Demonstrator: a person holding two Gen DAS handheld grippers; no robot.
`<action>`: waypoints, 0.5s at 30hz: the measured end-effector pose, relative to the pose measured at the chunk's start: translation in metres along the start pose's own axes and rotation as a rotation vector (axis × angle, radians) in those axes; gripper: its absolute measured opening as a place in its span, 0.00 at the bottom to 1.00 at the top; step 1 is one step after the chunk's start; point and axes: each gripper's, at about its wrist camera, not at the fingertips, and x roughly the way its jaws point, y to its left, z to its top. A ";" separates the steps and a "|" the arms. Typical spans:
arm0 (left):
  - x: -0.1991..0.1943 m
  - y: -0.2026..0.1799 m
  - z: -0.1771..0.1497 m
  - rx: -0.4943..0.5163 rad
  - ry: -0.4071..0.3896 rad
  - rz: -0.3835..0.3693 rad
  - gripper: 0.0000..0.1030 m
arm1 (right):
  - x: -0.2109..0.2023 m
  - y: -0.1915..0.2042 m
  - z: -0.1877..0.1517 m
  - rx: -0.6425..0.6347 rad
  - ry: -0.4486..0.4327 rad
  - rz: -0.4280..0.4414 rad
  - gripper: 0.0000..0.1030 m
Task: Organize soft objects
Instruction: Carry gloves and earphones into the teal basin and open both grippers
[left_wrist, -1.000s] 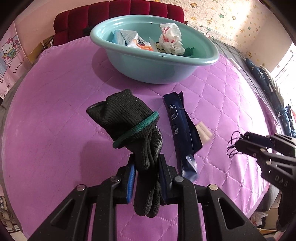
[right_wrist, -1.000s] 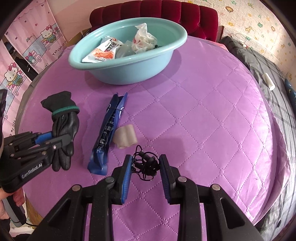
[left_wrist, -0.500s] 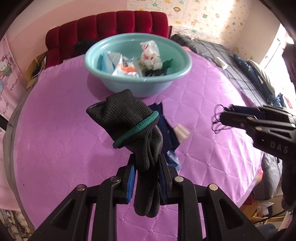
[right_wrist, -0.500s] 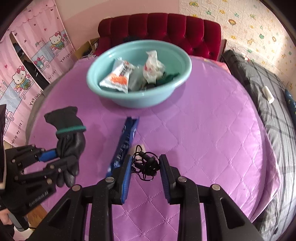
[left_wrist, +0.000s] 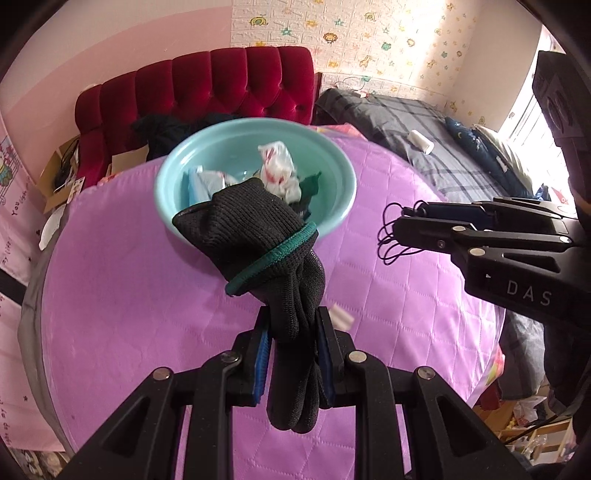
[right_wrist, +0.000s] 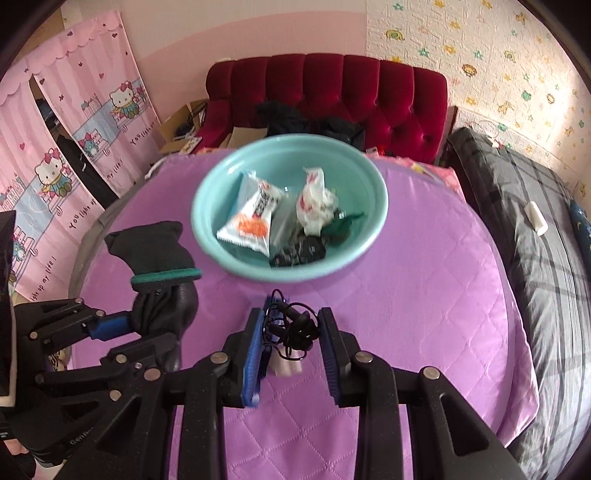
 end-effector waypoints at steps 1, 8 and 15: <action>0.000 0.000 0.004 0.001 -0.003 -0.002 0.24 | 0.000 0.000 0.006 -0.001 -0.006 0.004 0.30; 0.013 0.009 0.039 0.026 -0.014 0.001 0.24 | 0.011 -0.006 0.043 -0.011 -0.036 0.004 0.30; 0.037 0.022 0.073 0.040 -0.013 0.015 0.24 | 0.038 -0.018 0.081 0.017 -0.046 0.011 0.30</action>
